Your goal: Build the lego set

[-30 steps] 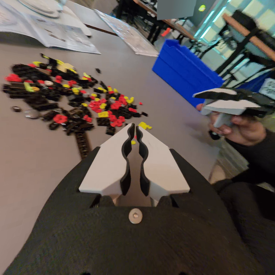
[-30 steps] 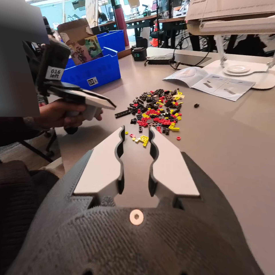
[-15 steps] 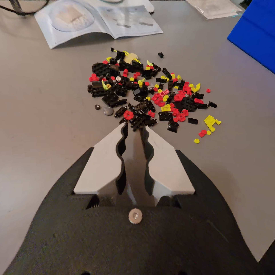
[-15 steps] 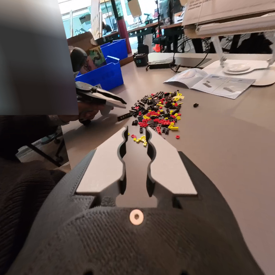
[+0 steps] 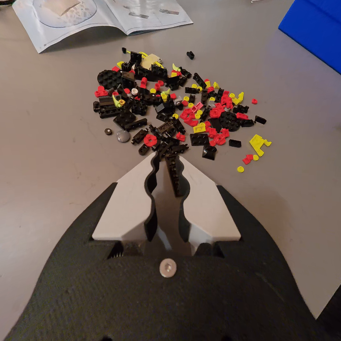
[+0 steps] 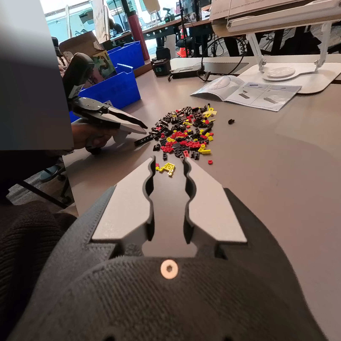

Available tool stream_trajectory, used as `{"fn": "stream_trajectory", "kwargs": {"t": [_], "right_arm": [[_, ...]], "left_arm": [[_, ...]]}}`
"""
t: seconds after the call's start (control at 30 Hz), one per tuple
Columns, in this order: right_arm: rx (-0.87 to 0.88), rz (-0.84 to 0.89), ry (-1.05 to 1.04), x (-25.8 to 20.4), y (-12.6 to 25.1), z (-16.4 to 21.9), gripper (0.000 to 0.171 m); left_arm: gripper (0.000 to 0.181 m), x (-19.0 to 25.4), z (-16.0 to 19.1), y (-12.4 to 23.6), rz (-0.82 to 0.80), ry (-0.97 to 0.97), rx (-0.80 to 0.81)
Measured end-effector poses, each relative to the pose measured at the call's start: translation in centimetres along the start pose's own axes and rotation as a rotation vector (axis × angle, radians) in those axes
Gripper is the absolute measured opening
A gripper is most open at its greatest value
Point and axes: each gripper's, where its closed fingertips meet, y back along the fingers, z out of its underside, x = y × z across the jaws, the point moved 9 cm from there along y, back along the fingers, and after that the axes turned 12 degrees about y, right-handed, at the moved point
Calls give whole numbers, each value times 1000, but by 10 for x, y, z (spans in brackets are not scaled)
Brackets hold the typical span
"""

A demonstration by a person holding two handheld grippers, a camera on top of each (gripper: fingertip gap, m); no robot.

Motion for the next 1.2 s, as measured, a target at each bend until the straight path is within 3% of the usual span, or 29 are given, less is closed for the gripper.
{"fn": "stream_trajectory", "kwargs": {"t": [0.5,0.63,0.8,1.0,1.2], "right_arm": [[-15,-30,-24,-1,0,2,28],[-18,-33,-25,-1,0,2,28],[-27,-36,-22,-2,-1,3,28],[-34,-40,-22,-2,-2,4,28],[-36,-43,-25,-2,-2,4,28]], "left_arm": [[13,19,6,-3,5,-184,-29],[2,30,8,-1,98,-187,-9],[3,51,14,-2,245,-190,-41],[4,66,24,-7,200,-340,-95],[4,63,22,-8,196,-308,-102]]}}
